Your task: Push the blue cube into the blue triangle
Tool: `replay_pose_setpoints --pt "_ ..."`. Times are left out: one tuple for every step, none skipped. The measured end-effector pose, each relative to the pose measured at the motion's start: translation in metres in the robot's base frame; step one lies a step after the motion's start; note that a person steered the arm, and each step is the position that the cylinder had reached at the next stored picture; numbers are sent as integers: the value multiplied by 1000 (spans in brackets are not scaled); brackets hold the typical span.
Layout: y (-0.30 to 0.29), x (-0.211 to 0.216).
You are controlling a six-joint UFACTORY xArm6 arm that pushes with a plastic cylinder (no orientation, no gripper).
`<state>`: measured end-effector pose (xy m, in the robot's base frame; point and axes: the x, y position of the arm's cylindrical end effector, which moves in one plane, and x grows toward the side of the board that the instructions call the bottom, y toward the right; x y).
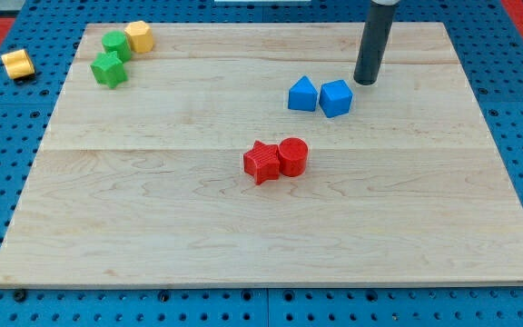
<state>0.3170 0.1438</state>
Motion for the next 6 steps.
replay_pose_setpoints --pt "-1 3" --pt "-35 29" --pt "-36 29" --pt "-36 28" --pt "-36 24" --pt "-37 17"
